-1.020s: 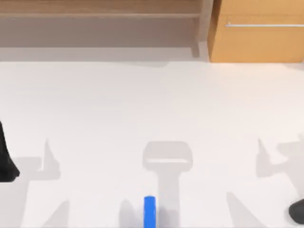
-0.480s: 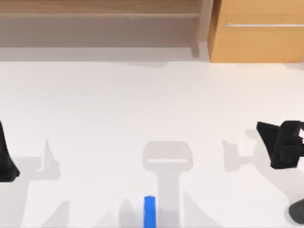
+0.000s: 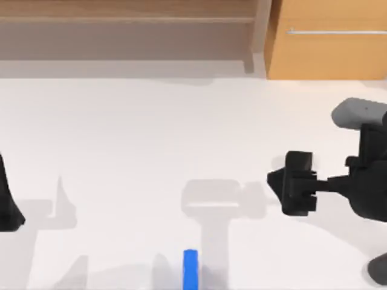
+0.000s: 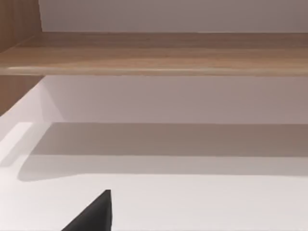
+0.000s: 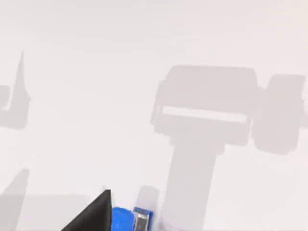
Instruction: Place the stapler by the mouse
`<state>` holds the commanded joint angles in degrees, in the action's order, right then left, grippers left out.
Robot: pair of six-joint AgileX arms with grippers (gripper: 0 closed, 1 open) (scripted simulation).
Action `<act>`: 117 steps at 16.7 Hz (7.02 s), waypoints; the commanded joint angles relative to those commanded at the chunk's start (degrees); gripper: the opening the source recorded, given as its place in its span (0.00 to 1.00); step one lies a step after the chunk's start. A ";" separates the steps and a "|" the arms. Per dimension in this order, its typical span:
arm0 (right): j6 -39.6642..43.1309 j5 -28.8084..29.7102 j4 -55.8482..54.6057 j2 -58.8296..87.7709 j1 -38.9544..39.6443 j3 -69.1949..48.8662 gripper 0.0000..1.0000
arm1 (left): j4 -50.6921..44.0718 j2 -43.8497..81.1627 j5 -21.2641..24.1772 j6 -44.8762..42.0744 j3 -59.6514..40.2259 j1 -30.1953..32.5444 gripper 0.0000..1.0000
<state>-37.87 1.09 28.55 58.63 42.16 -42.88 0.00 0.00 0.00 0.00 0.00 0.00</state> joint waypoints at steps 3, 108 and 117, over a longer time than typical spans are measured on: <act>-3.99 0.75 3.99 6.92 3.10 -5.01 1.00 | 0.00 0.00 0.00 0.00 0.00 0.00 1.00; 29.06 0.64 26.30 51.55 -34.67 -34.29 0.00 | 0.00 0.00 0.00 0.00 0.00 0.00 1.00; 29.07 2.66 24.32 52.53 -34.89 -32.17 0.00 | 0.00 0.00 0.00 0.00 0.00 0.00 1.00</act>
<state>-8.80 3.75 52.87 111.16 7.26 -75.05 0.00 0.00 0.00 0.00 0.00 0.00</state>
